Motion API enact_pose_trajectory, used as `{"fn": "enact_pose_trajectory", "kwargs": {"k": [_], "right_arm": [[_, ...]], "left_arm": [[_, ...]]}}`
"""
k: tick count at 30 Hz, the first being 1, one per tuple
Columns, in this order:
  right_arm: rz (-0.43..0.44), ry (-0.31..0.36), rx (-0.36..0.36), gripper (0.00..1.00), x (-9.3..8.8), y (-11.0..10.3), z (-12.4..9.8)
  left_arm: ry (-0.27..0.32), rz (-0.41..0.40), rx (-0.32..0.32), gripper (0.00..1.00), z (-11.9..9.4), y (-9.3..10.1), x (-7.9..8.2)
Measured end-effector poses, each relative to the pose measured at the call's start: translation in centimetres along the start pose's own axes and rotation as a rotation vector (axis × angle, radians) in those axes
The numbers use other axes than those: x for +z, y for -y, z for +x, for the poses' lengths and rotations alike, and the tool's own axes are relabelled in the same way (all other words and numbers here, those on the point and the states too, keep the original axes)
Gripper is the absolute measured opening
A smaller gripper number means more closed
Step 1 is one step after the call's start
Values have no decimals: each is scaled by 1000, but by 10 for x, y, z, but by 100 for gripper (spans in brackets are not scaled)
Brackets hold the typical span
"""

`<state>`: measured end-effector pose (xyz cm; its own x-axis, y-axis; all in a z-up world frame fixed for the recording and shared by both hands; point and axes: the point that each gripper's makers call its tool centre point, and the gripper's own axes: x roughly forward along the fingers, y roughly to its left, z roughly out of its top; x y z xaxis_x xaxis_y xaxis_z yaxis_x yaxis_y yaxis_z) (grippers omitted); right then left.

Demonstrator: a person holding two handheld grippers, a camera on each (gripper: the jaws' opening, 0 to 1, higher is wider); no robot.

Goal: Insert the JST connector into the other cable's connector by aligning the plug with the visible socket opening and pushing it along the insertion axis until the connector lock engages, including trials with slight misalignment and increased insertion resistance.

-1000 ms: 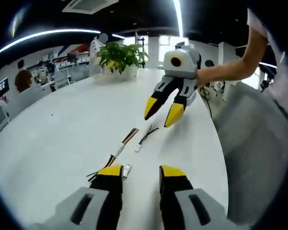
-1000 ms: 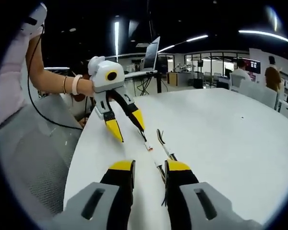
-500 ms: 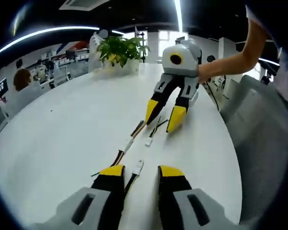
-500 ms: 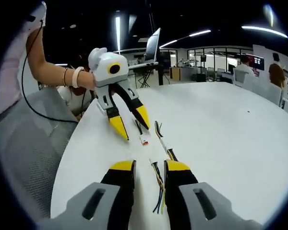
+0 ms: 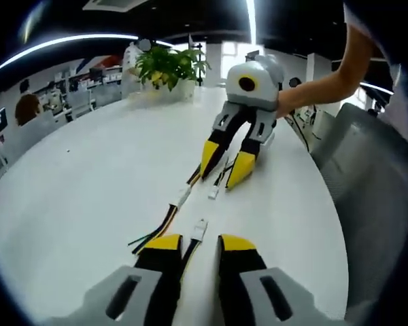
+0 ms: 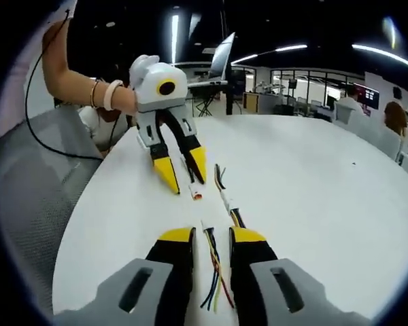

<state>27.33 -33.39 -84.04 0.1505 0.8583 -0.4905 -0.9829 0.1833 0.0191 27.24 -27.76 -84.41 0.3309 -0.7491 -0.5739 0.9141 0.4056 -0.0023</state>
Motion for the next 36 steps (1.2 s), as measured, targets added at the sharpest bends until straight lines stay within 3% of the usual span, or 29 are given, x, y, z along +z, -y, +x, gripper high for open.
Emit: {"fn": "enact_pose_trajectory", "kwargs": {"k": [20, 36], "right_arm": [[-80, -24, 19, 4, -4, -7, 9], [-36, -33, 22, 3, -4, -9, 5]], "left_arm": [[26, 73, -35, 2, 3, 7, 3], [-4, 121, -82, 0, 2, 14, 2]]}}
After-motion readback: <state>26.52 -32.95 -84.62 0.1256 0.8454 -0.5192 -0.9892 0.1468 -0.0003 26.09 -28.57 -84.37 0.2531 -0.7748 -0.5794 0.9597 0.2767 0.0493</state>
